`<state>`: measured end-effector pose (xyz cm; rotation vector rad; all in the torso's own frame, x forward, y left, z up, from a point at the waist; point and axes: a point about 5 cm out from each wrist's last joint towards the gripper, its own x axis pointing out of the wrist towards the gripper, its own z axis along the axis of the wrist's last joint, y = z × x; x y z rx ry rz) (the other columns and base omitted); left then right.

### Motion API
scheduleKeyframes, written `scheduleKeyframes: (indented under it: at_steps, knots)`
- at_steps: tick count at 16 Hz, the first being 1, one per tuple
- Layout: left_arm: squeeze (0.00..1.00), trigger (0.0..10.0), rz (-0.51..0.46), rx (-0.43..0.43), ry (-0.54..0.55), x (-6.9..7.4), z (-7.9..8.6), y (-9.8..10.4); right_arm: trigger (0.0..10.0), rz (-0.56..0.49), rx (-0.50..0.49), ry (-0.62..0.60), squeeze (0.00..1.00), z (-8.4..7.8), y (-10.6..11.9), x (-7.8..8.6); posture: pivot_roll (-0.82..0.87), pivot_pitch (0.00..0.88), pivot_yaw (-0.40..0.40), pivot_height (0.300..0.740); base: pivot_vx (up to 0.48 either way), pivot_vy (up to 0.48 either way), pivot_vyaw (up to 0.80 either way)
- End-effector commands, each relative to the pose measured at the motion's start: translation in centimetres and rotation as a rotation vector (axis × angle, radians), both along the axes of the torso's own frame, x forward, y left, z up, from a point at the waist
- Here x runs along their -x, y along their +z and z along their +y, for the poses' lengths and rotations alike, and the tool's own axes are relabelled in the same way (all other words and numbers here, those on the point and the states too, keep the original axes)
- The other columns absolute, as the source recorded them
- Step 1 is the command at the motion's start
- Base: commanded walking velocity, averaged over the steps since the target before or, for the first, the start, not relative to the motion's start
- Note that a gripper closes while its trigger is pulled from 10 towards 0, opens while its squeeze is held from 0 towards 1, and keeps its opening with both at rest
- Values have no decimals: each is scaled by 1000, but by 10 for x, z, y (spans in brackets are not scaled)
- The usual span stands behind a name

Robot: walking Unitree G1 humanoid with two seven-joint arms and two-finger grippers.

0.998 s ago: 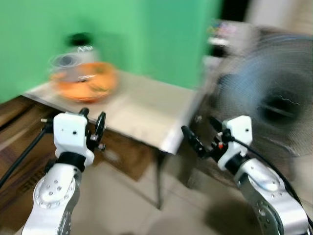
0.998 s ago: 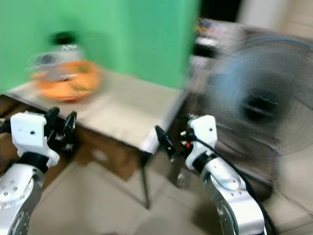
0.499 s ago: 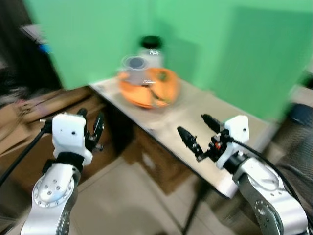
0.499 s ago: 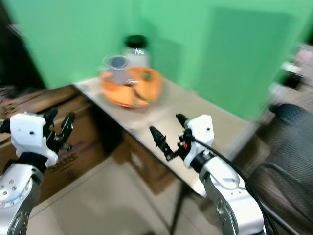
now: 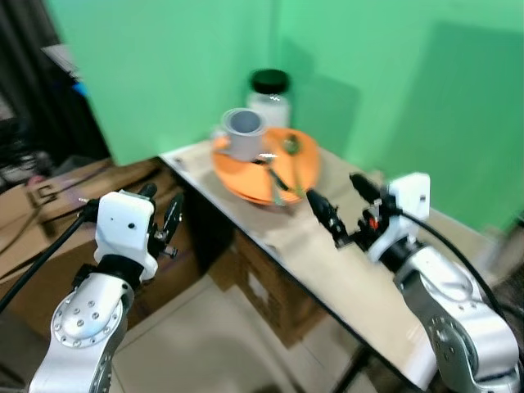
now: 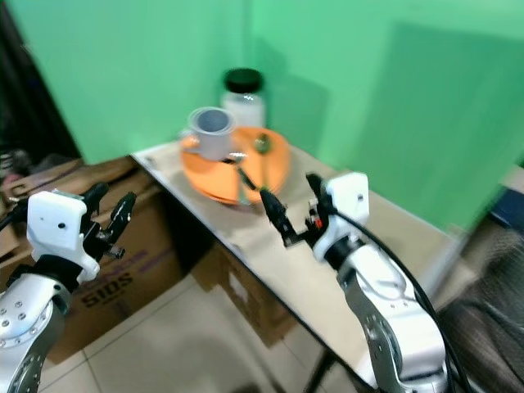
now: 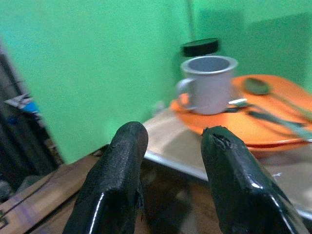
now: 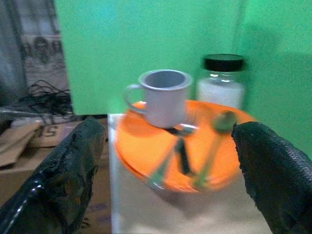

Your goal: Setting the table

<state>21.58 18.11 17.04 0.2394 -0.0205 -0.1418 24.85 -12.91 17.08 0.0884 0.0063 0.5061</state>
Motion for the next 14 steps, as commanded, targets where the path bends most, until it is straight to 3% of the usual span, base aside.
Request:
scheduleKeyframes:
  at_steps: [1,5,9,11,12,13,14]
  knots:
    - [0,10000,-14,-1,-11,-1,0,4,10000,5,5,7,0,3,2,-1,60,0,0,740,337,0,0]
    - [0,10000,-10,-12,-39,-1,-2,4,10000,67,14,7,0,4,1,-5,59,0,5,740,329,0,0]
    - [0,10000,18,-34,-107,-2,-4,2,10000,102,31,63,0,12,6,-13,53,0,10,740,0,0,0]
    - [0,10000,45,-43,-162,-2,-5,1,10000,140,64,58,0,20,7,-26,52,0,12,740,0,0,0]
    - [0,10000,79,-41,-210,0,-6,-3,10000,213,81,23,0,21,3,-36,54,0,9,740,0,0,0]
    - [0,10000,103,-33,-247,1,-8,-5,10000,260,97,7,651,22,0,-42,54,0,9,740,0,0,0]
    - [0,10000,115,-35,-269,2,-8,-6,10000,273,101,4,1000,24,0,-45,55,0,7,740,0,0,0]
